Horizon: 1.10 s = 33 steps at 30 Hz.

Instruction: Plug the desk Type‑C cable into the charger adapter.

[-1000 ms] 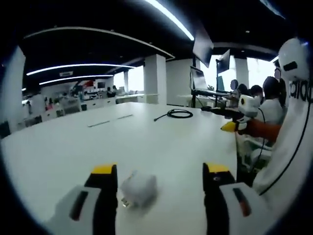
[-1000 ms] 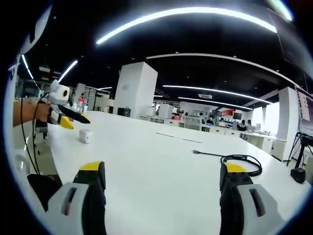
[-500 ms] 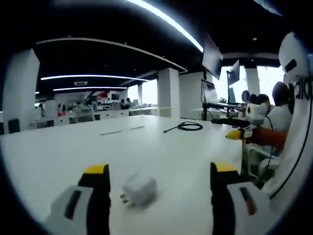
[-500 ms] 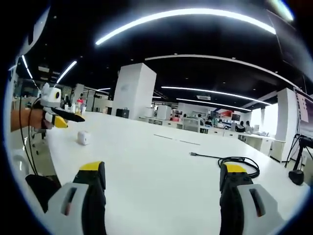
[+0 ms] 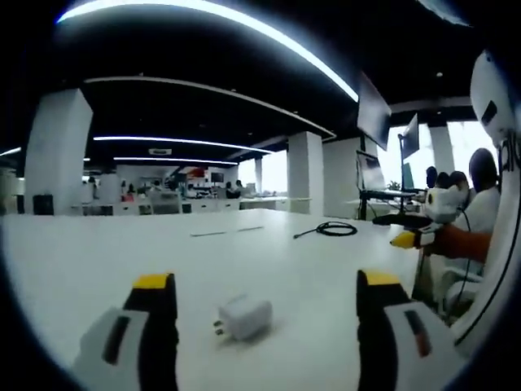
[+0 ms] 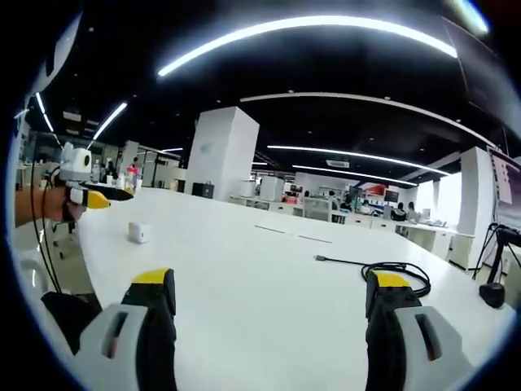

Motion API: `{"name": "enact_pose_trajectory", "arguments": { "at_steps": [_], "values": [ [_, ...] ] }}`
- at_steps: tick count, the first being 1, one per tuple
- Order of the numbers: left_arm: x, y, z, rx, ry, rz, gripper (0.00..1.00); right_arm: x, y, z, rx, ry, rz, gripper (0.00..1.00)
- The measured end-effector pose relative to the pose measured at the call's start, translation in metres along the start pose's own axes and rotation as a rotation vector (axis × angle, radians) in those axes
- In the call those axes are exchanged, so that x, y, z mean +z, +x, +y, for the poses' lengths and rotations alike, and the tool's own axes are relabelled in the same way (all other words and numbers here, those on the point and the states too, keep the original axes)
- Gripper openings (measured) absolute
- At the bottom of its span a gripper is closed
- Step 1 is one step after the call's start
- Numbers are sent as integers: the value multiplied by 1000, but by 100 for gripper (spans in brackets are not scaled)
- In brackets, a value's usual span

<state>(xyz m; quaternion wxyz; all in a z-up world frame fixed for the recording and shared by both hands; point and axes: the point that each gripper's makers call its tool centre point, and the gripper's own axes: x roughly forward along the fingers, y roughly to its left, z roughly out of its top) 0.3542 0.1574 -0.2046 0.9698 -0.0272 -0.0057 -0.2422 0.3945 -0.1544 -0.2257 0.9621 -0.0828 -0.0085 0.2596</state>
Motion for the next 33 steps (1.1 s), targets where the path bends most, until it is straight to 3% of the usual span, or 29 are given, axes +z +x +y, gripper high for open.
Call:
{"name": "enact_pose_trajectory", "arguments": {
  "at_steps": [15, 26, 33],
  "values": [
    [-1, -7, 9, 72, 60, 4, 100, 1, -4, -1, -16, 15, -5, 99],
    [7, -11, 15, 89, 52, -34, 100, 0, -8, -5, -27, 27, -11, 100],
    [5, -10, 14, 82, 62, -11, 100, -1, -8, -5, -23, 24, -8, 98]
  ]
}}
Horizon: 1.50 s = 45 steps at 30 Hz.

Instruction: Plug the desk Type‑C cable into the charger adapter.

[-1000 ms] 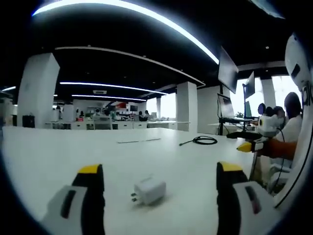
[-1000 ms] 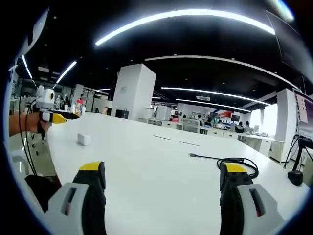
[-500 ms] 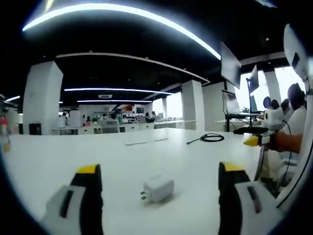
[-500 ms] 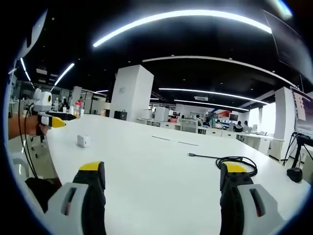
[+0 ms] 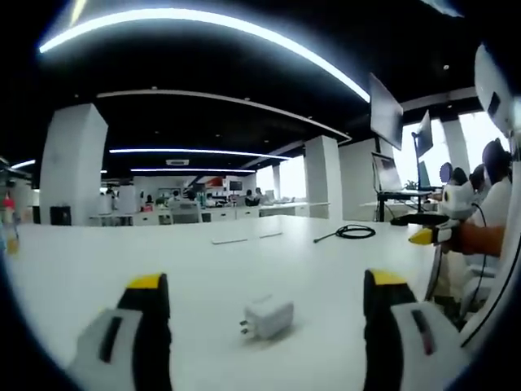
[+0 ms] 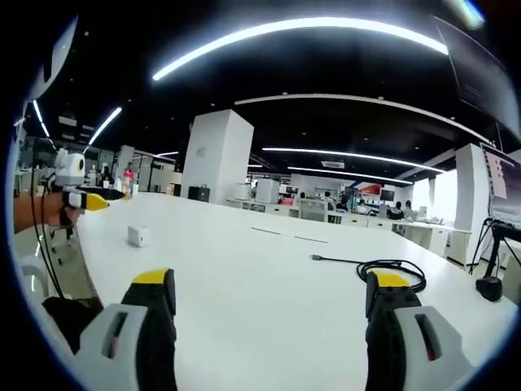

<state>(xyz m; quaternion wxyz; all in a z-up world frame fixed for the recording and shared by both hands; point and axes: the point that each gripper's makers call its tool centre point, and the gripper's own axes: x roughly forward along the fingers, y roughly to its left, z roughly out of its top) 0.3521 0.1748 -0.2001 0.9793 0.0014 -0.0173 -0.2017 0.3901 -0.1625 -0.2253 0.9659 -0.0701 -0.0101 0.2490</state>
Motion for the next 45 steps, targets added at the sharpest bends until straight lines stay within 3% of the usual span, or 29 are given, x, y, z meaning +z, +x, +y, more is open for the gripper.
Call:
{"name": "enact_pose_trajectory", "arguments": {
  "at_steps": [8, 20, 25, 43, 45],
  "values": [
    [-1, 1, -3, -15, 2, 10, 100, -2, 0, -1, -1, -1, 5, 96],
    [5, -1, -1, -16, 4, -17, 100, -12, 5, -10, 7, -43, 42, 83],
    [-1, -1, 1, -15, -2, 4, 100, -20, 10, -24, 5, -49, 84, 75],
    [-8, -4, 1, -6, 4, 33, 100, -27, 32, -81, -6, -109, 178, 69],
    [-8, -4, 3, 2, 3, 33, 100, -40, 33, -88, 2, -115, 255, 66]
  ]
}}
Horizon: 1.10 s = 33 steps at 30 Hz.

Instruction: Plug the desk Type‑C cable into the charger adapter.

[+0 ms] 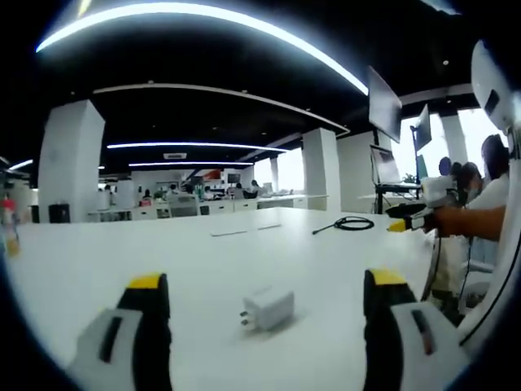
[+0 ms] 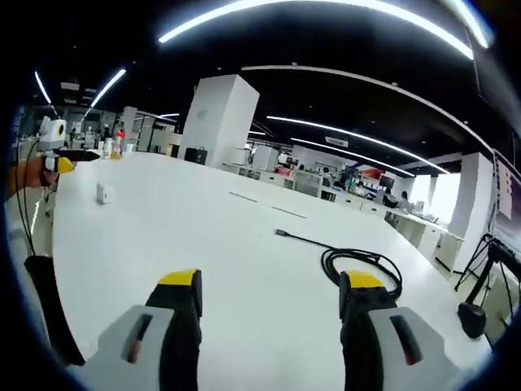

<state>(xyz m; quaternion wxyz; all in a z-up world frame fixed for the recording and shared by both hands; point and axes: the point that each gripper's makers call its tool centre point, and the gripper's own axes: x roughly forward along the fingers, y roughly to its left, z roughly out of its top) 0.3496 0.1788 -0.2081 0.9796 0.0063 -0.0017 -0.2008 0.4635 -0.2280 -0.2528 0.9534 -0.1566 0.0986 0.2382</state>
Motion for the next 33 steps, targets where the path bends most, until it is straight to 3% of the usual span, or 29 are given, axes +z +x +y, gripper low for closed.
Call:
{"name": "enact_pose_trajectory", "arguments": {
  "at_steps": [6, 22, 33],
  "values": [
    [5, -2, 5, 27, 2, -29, 100, 1, 8, -15, 10, -19, 13, 61],
    [1, -4, 7, 40, 19, 4, 100, 3, 32, -54, 25, -52, 56, 49],
    [4, -3, 5, 34, 27, 12, 100, -1, 51, -77, 82, -84, 116, 40]
  ]
}}
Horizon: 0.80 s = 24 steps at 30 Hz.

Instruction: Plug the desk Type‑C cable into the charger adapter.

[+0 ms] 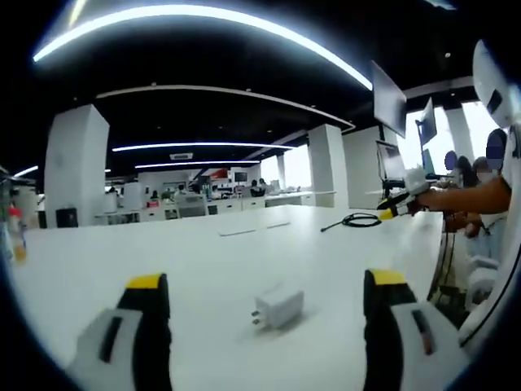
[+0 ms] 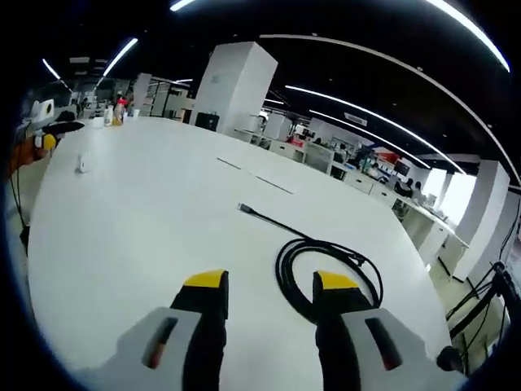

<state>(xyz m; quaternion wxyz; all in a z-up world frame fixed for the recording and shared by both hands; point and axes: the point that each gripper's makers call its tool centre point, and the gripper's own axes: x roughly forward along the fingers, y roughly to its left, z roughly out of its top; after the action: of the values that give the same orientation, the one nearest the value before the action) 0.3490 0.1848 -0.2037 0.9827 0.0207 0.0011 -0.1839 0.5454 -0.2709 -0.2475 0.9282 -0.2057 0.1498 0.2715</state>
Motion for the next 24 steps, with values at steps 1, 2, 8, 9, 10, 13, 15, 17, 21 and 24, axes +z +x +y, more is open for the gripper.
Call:
{"name": "enact_pose_trajectory", "arguments": {
  "at_steps": [1, 2, 8, 9, 10, 13, 15, 17, 21, 24],
  "values": [
    [0, 0, -1, -2, -1, 1, 100, -2, 2, -1, 13, 6, 16, 40],
    [0, 1, -1, -4, 0, 5, 100, -3, 5, -3, 13, 4, 23, 39],
    [1, 0, -2, -6, 3, 9, 100, -7, 17, -9, 28, -24, 57, 34],
    [0, 0, -2, -6, 4, 13, 100, -8, 16, -8, 32, -27, 63, 33],
    [0, 0, -2, -5, 4, 16, 100, -9, 17, -8, 36, -24, 70, 33],
    [0, 0, -3, -8, 7, 17, 100, -14, 23, -10, 41, -24, 92, 32],
    [-1, 0, -3, -7, 12, 20, 100, -16, 26, -10, 48, -40, 107, 29],
    [0, -1, -2, -6, 12, 19, 100, -20, 29, -11, 60, -48, 130, 27],
    [1, -1, -2, -3, 14, 20, 100, -25, 34, -16, 78, -64, 170, 25],
    [1, -2, -1, -2, 11, 19, 100, -27, 37, -15, 101, -71, 195, 23]
  ]
}}
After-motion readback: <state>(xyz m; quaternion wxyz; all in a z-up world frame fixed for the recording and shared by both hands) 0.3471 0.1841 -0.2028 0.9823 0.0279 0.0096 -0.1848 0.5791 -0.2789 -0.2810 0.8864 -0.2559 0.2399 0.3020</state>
